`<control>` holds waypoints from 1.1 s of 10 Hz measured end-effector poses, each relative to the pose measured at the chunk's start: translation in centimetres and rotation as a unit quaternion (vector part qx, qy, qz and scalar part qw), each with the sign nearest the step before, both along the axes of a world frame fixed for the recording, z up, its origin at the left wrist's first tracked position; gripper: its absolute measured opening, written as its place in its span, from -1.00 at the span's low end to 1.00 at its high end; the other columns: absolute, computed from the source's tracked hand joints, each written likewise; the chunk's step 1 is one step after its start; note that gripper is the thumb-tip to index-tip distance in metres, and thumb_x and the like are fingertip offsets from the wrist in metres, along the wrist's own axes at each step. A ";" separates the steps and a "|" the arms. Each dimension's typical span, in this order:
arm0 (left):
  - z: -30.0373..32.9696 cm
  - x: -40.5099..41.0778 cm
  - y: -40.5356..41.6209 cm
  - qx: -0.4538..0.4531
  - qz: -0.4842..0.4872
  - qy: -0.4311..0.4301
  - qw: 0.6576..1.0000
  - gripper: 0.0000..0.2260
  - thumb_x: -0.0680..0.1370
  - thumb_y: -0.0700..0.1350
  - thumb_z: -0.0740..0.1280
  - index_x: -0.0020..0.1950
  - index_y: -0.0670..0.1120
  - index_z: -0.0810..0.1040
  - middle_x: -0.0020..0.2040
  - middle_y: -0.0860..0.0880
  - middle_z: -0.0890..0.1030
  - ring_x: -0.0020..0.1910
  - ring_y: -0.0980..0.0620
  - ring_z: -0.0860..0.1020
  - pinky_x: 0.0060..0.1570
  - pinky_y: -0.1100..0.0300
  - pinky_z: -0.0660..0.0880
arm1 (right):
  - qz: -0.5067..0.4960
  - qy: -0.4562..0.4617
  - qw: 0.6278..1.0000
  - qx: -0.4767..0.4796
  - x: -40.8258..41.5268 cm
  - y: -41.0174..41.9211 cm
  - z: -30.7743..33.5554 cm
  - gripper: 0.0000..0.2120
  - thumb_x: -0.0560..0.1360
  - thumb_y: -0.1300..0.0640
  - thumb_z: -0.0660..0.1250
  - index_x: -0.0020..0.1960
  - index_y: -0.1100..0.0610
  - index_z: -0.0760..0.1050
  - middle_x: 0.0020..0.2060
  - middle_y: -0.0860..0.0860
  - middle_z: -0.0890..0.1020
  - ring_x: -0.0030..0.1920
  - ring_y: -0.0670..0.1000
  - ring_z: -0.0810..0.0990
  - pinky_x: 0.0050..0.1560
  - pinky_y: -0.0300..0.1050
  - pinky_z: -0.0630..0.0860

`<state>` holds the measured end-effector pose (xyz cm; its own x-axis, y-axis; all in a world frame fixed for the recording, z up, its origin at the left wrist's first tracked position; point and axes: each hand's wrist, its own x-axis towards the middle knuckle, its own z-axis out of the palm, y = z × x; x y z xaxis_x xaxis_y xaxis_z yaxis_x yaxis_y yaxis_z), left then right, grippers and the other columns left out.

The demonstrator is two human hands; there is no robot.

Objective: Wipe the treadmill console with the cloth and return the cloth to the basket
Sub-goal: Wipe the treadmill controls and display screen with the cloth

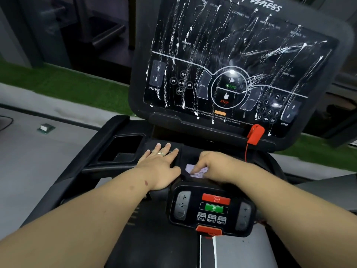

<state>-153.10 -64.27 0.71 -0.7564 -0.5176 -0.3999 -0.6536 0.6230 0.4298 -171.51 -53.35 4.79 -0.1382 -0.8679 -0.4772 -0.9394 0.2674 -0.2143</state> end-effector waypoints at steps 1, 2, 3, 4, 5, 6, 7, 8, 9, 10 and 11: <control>0.0 0.0 0.0 0.000 -0.002 -0.002 1.000 -0.38 0.63 0.16 0.05 0.67 0.20 -0.11 0.66 0.11 -0.23 0.63 0.04 -0.29 0.60 -0.01 -0.23 | -0.014 0.050 0.998 0.035 -2.7 1.1 0.8 -0.71 0.49 0.19 0.47 0.13 -0.11 0.71 -0.03 -0.13 0.49 0.01 -0.06 0.56 0.00 -0.21 0.49; -0.2 -0.1 -0.1 -0.001 -0.001 -0.003 1.000 -0.38 0.63 0.16 0.04 0.66 0.21 -0.11 0.66 0.11 -0.23 0.63 0.04 -0.29 0.60 -0.01 -0.23 | -0.026 0.070 0.996 -0.042 -1.7 0.5 -0.1 -0.76 0.47 0.16 0.42 0.02 -0.14 0.72 -0.06 -0.11 0.53 -0.03 0.02 0.61 0.01 -0.09 0.57; -0.2 -0.1 0.0 -0.003 0.000 -0.006 1.000 -0.38 0.63 0.16 0.04 0.66 0.21 -0.11 0.66 0.11 -0.23 0.63 0.05 -0.29 0.61 -0.01 -0.23 | -0.064 0.027 0.993 -0.100 -0.5 0.0 -0.9 -0.76 0.48 0.17 0.43 0.05 -0.12 0.71 -0.03 -0.08 0.53 -0.13 0.04 0.62 -0.09 -0.03 0.62; -0.2 -0.1 0.0 -0.002 -0.001 -0.004 1.000 -0.38 0.63 0.15 0.05 0.66 0.21 -0.11 0.66 0.11 -0.23 0.63 0.05 -0.29 0.61 -0.01 -0.23 | -0.051 -0.008 0.998 -0.046 -1.7 1.3 -0.4 -0.75 0.49 0.17 0.46 0.07 -0.14 0.71 -0.11 -0.13 0.51 -0.15 -0.02 0.62 -0.20 -0.21 0.55; -0.2 -0.1 0.0 -0.001 0.002 -0.002 1.000 -0.38 0.63 0.16 0.05 0.66 0.22 -0.11 0.66 0.12 -0.23 0.63 0.06 -0.29 0.61 -0.01 -0.23 | -0.022 0.013 1.000 -0.011 -1.9 1.5 0.2 -0.75 0.47 0.16 0.48 0.06 -0.16 0.71 -0.14 -0.15 0.54 -0.15 -0.11 0.58 -0.14 -0.23 0.54; -0.3 -0.1 -0.1 -0.002 0.001 -0.002 1.000 -0.38 0.63 0.15 0.05 0.66 0.22 -0.10 0.66 0.12 -0.22 0.63 0.06 -0.29 0.61 -0.01 -0.22 | -0.051 0.093 0.994 -0.033 -1.1 -0.7 0.2 -0.76 0.46 0.13 0.44 0.06 -0.14 0.68 -0.04 -0.10 0.59 -0.03 0.05 0.66 0.01 -0.07 0.62; -0.3 0.0 0.0 -0.005 0.004 -0.003 1.000 -0.39 0.63 0.14 0.06 0.66 0.22 -0.09 0.66 0.13 -0.21 0.63 0.06 -0.28 0.61 0.00 -0.22 | -0.060 0.050 0.996 -0.034 -0.7 -0.6 -0.4 -0.77 0.47 0.11 0.47 0.09 -0.11 0.68 -0.07 -0.13 0.56 0.00 0.05 0.65 -0.02 -0.17 0.57; -0.2 -0.1 0.0 -0.003 0.005 -0.001 1.000 -0.39 0.63 0.14 0.06 0.66 0.23 -0.10 0.66 0.13 -0.22 0.63 0.07 -0.28 0.61 0.00 -0.22 | -0.047 -0.006 0.999 -0.007 -1.6 1.3 -0.1 -0.77 0.45 0.12 0.50 0.03 -0.17 0.71 -0.11 -0.13 0.55 -0.06 -0.05 0.59 -0.07 -0.24 0.50; -0.2 -0.1 0.0 -0.002 0.005 -0.001 1.000 -0.39 0.64 0.13 0.06 0.66 0.23 -0.10 0.66 0.13 -0.22 0.63 0.07 -0.28 0.61 0.00 -0.22 | -0.131 0.104 0.986 -0.019 -3.1 1.3 -0.2 -0.79 0.35 0.11 0.43 -0.07 -0.15 0.67 -0.13 -0.09 0.63 -0.14 -0.01 0.65 -0.10 -0.13 0.63; -0.2 -0.1 0.0 -0.004 0.006 0.000 1.000 -0.39 0.63 0.12 0.06 0.66 0.23 -0.09 0.66 0.13 -0.21 0.63 0.07 -0.28 0.61 0.00 -0.22 | -0.113 0.169 0.978 -0.043 -1.7 1.4 -0.9 -0.92 0.34 0.18 0.38 -0.20 0.02 0.56 -0.25 -0.06 0.46 -0.28 0.00 0.49 -0.32 -0.19 0.43; -0.2 0.0 0.1 -0.006 0.004 0.000 1.000 -0.39 0.64 0.13 0.06 0.66 0.22 -0.09 0.66 0.13 -0.21 0.63 0.07 -0.28 0.61 0.00 -0.22 | -0.115 0.019 0.993 -0.019 -1.3 2.0 -0.2 -0.87 0.45 0.24 0.28 -0.21 0.18 0.58 -0.36 -0.05 0.48 -0.30 0.00 0.46 -0.27 -0.28 0.41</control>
<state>-153.14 -64.22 0.51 -0.7517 -0.5287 -0.3943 -0.6592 0.6221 0.4225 -172.85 -51.30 4.54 -0.3518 -0.8287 -0.4354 -0.8619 0.4682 -0.1947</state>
